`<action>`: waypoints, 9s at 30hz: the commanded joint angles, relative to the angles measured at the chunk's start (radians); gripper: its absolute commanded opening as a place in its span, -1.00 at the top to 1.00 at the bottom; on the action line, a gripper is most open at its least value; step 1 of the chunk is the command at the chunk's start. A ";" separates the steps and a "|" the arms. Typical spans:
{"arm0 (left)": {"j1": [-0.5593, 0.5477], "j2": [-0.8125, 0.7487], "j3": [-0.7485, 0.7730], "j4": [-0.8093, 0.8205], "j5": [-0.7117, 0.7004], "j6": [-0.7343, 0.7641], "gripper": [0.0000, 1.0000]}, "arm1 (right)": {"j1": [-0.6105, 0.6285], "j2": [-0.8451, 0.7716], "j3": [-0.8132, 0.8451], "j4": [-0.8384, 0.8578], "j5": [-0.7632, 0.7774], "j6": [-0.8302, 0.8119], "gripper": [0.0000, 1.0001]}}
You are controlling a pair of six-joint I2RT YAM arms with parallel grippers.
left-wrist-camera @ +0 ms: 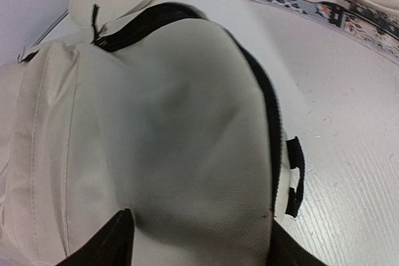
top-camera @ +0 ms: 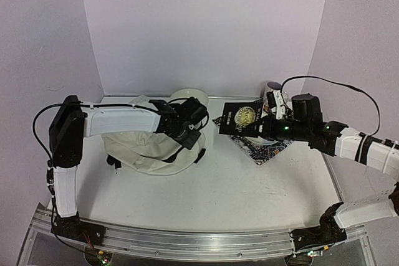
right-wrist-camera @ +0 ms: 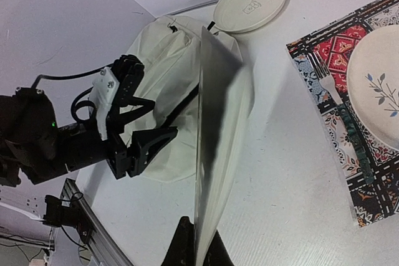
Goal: Pack the student bag
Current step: Pick up the largest pocket of the bag from the student bag, then place the book in the largest pocket of the bag, then place the student bag at the center of the board, then hold the student bag at the center of the board, then pick up the largest pocket of the bag, then zip the largest pocket of the bag, then hold the student bag at the center of the board.
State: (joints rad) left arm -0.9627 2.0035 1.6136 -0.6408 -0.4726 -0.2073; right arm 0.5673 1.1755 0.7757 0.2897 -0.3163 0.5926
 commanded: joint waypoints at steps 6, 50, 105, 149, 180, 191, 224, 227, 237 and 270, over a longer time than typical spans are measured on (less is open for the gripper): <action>0.007 -0.107 0.047 -0.042 -0.126 -0.032 0.35 | 0.002 0.033 0.009 0.122 -0.097 0.062 1.00; -0.067 -0.511 -0.029 -0.007 0.401 -0.226 1.00 | 0.323 0.674 0.262 0.700 0.047 0.689 1.00; -0.088 -0.645 -0.410 0.130 0.514 -0.154 0.17 | 0.195 0.274 0.210 -0.138 0.274 -0.175 -0.36; 0.094 -0.106 -0.083 0.069 0.160 0.030 -0.27 | 0.065 1.044 0.801 0.028 -0.122 0.055 -0.17; 0.148 0.035 -0.046 0.022 0.062 -0.065 0.05 | 0.053 0.611 0.407 0.050 -0.061 -0.105 1.00; 0.200 0.096 0.025 -0.018 0.030 -0.180 0.25 | 0.074 0.368 0.173 0.045 -0.098 -0.124 1.00; 0.088 0.009 0.189 0.103 0.550 0.164 -0.25 | 0.088 0.284 0.146 0.009 -0.093 -0.227 1.00; 0.091 0.030 0.210 0.102 0.569 0.298 -0.31 | 0.088 0.279 0.139 0.011 -0.101 -0.239 1.00; 0.133 0.083 0.205 0.102 0.730 0.594 -0.39 | 0.089 0.280 0.149 0.015 -0.132 -0.250 1.00; 0.157 0.238 0.328 0.103 0.751 0.702 1.00 | 0.249 0.262 0.173 -0.019 -0.107 -0.288 1.00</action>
State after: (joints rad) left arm -0.8119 2.2005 1.8600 -0.5537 0.3976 0.5823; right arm 0.7695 1.4940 0.9115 0.2993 -0.4079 0.3140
